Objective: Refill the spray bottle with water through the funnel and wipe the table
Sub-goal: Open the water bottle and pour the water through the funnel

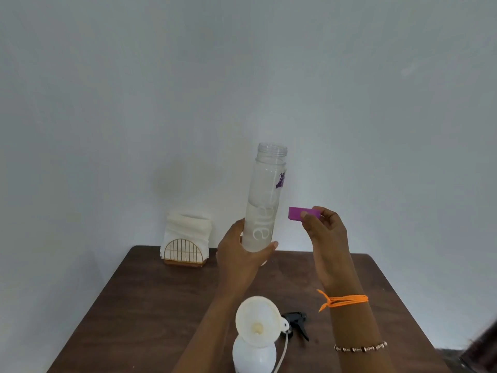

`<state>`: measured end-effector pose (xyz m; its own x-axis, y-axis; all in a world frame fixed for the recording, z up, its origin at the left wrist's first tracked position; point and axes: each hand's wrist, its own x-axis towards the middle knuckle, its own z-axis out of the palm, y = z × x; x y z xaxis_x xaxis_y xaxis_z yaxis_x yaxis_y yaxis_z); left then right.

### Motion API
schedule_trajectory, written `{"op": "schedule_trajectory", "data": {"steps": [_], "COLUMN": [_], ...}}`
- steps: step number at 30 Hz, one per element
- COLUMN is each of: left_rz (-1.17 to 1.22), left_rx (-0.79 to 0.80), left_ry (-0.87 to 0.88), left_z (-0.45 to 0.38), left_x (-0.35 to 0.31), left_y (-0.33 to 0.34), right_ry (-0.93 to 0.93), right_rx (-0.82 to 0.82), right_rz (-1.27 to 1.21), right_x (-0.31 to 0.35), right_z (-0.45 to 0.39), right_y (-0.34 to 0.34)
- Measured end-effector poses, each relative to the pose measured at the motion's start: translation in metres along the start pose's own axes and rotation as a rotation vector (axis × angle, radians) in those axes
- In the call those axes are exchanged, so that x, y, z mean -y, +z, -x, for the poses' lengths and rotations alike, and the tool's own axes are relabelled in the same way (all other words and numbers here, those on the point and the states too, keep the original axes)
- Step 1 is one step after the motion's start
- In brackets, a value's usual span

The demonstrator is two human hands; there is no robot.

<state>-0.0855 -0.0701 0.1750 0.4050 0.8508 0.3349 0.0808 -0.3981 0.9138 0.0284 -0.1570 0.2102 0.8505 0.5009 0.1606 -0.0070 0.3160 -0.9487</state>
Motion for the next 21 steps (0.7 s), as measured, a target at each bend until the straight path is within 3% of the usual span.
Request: {"op": "schedule_trajectory", "data": {"steps": [12,17,21], "left_rz": [-0.018,-0.027,-0.035], "left_rx": [0.006,0.004,0.008], "left_ry": [0.01,0.006,0.002], "left_z": [0.004,0.004,0.005], "left_x": [0.006,0.008,0.011], "left_y": [0.004,0.004,0.004], "right_ry": [0.136,0.207,0.336], "right_rx": [0.055,0.167,0.261], "right_rz": [0.734,1.135,1.214], "right_x": [-0.086,-0.141,-0.17], "right_z": [0.02,0.034,0.053], "right_y": [-0.059,-0.088,-0.104]}}
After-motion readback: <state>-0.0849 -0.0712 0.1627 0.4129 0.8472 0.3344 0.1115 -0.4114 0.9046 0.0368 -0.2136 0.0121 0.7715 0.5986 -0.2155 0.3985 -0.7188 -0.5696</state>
